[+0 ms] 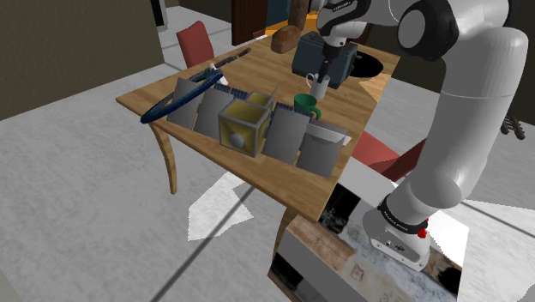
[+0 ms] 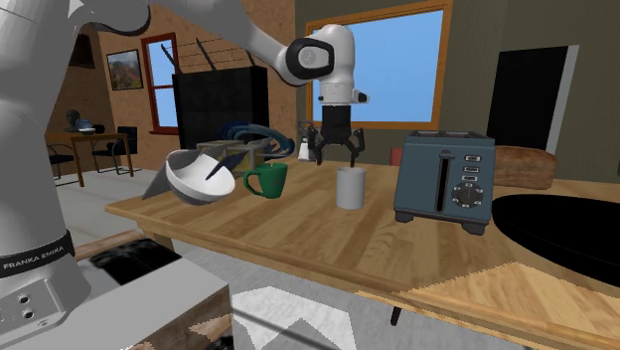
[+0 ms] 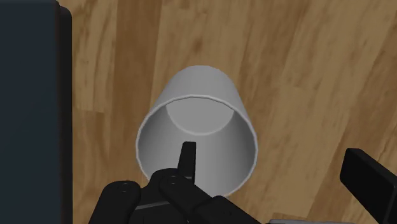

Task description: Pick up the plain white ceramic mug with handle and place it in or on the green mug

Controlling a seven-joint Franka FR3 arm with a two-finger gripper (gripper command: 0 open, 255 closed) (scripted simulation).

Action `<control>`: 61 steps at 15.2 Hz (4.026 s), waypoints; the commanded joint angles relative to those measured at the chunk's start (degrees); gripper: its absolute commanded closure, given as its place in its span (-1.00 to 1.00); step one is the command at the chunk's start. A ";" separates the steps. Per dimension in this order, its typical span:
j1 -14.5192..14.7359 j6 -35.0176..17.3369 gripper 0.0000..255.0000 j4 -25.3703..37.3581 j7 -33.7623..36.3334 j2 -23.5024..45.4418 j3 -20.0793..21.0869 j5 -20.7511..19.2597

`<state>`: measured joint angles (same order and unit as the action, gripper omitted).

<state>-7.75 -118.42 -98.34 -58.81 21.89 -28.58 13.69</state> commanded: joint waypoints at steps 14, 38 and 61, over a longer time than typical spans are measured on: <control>-1.07 -3.96 -1.00 -0.64 -1.74 3.70 1.00 2.13; -0.51 4.96 1.00 4.83 0.18 -0.26 -0.29 -0.53; 4.20 15.50 1.00 6.89 6.91 -10.33 -0.57 -6.17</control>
<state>-4.91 -102.53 -89.28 -53.43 13.68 -29.32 8.66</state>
